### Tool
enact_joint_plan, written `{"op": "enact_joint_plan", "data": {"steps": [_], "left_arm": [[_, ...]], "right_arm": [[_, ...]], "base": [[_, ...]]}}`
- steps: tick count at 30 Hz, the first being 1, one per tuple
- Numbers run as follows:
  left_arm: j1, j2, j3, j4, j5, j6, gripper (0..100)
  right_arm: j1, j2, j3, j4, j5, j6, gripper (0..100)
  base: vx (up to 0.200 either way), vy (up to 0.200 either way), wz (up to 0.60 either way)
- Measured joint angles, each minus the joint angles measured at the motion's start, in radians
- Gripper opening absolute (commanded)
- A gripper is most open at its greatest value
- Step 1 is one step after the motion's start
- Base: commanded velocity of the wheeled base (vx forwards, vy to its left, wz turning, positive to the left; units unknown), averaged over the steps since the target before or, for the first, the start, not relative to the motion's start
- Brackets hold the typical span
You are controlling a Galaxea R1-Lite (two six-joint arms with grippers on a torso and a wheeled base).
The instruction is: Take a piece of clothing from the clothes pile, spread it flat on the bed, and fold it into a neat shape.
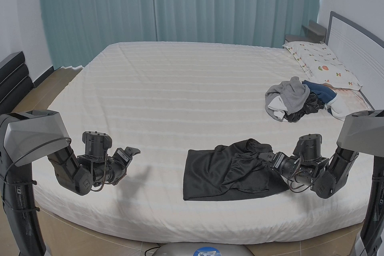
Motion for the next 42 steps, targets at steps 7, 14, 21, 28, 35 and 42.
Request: {"op": "enact_joint_plan", "data": {"steps": [7, 14, 21, 28, 35, 42], "left_arm": [[-0.007, 0.014, -0.002, -0.001, 0.011, 0.014, 100], [-0.01, 0.021, -0.003, -0.002, 0.013, 0.019, 100], [-0.01, 0.025, -0.003, -0.002, 0.016, 0.027, 100], [-0.01, 0.026, -0.003, 0.0, 0.015, 0.029, 100], [-0.01, 0.026, -0.003, 0.002, 0.015, 0.03, 100], [-0.01, 0.026, -0.003, 0.003, 0.015, 0.03, 100]], "right_arm": [[0.103, -0.028, -0.199, 0.225, -0.099, -0.129, 100], [0.152, 0.002, -0.322, 0.361, -0.186, -0.259, 100], [0.174, 0.039, -0.39, 0.456, -0.225, -0.316, 100], [0.181, 0.077, -0.411, 0.464, -0.257, -0.347, 0], [0.15, 0.049, -0.343, 0.466, -0.254, -0.35, 0], [0.092, -0.031, -0.228, 0.457, -0.221, -0.345, 0]], "base": [[0.0, 0.0, 0.0], [0.0, 0.0, 0.0], [0.0, 0.0, 0.0], [0.0, 0.0, 0.0], [0.0, 0.0, 0.0], [0.0, 0.0, 0.0]]}}
